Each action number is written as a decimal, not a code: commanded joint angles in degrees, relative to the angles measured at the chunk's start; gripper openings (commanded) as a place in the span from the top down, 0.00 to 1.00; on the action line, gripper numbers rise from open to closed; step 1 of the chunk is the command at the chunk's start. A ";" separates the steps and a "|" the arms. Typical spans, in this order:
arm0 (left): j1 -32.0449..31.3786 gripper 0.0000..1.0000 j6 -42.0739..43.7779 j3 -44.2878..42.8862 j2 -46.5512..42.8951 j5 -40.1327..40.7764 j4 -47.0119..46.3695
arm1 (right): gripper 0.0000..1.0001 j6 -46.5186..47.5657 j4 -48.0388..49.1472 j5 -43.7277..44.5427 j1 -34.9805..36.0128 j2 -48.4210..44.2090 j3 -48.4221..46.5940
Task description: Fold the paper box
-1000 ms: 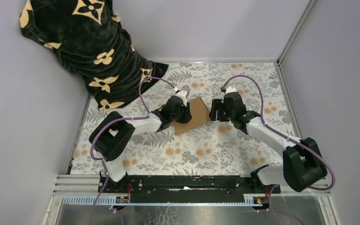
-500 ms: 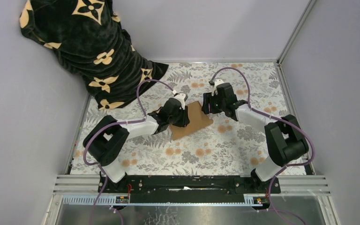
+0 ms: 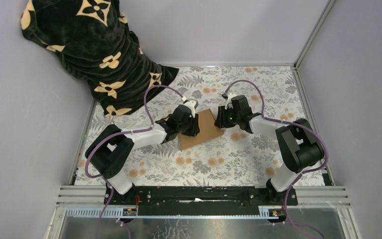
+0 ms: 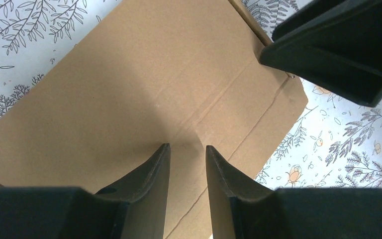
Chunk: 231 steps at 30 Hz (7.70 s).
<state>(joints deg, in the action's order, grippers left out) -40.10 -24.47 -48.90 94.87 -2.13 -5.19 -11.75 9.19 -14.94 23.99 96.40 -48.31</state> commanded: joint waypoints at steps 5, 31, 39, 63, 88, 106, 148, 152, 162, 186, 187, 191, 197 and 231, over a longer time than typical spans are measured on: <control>-0.09 0.61 1.43 -1.79 1.64 0.36 1.15 | 0.63 -0.64 -4.34 8.03 3.10 -7.20 6.05; 0.37 0.53 2.11 -4.89 -12.29 6.58 9.56 | 0.50 -4.79 -10.90 6.17 5.59 -25.38 9.35; 2.20 0.30 -3.80 8.88 -28.00 11.57 7.44 | 0.41 -5.23 -7.60 4.12 5.40 -25.89 11.18; 8.98 0.83 -6.23 18.49 -24.53 -3.17 -9.31 | 0.64 -3.48 -7.00 -0.71 1.42 -16.91 5.15; 6.54 0.91 -7.35 17.33 -11.61 -6.39 -11.01 | 0.72 -3.37 -11.22 6.33 8.58 -7.81 2.26; 7.80 0.56 -5.22 13.40 -25.32 -1.50 0.47 | 0.50 -4.88 -9.88 4.64 6.22 -17.33 4.07; 10.75 0.02 -10.30 28.39 -19.40 -7.76 -27.30 | 0.00 -13.41 13.23 -13.12 -1.31 -10.85 13.90; 10.80 0.02 -10.45 28.71 -17.72 -8.26 -29.54 | 0.00 -13.68 14.01 -13.39 -1.35 -10.38 13.90; 10.74 0.02 -11.06 28.42 -14.83 -10.17 -31.68 | 0.00 -14.47 15.77 -14.83 -1.32 -9.06 13.95; 10.74 0.02 -10.95 28.32 -16.16 -11.15 -31.04 | 0.00 -14.91 14.72 -15.25 -1.37 -12.31 14.75; 10.74 0.02 -10.95 28.29 -16.43 -11.14 -30.95 | 0.00 -14.99 14.60 -15.29 -1.36 -12.60 14.88; 10.74 0.01 -11.04 28.25 -17.35 -11.14 -30.20 | 0.00 -14.94 13.91 -15.08 -1.33 -13.94 15.24; 10.75 0.02 -10.91 27.81 -19.37 -11.06 -28.54 | 0.00 -14.69 12.34 -14.62 -1.31 -16.45 15.47; 10.84 0.02 -8.42 26.15 -20.62 -8.37 -24.45 | 0.00 -14.52 9.49 -11.70 -1.40 -18.24 15.43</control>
<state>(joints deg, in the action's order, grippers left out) -29.56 -34.59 -21.06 72.27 -11.57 -27.31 -26.00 15.90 -27.46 22.83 76.75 -32.86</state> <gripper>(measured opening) 0.984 0.993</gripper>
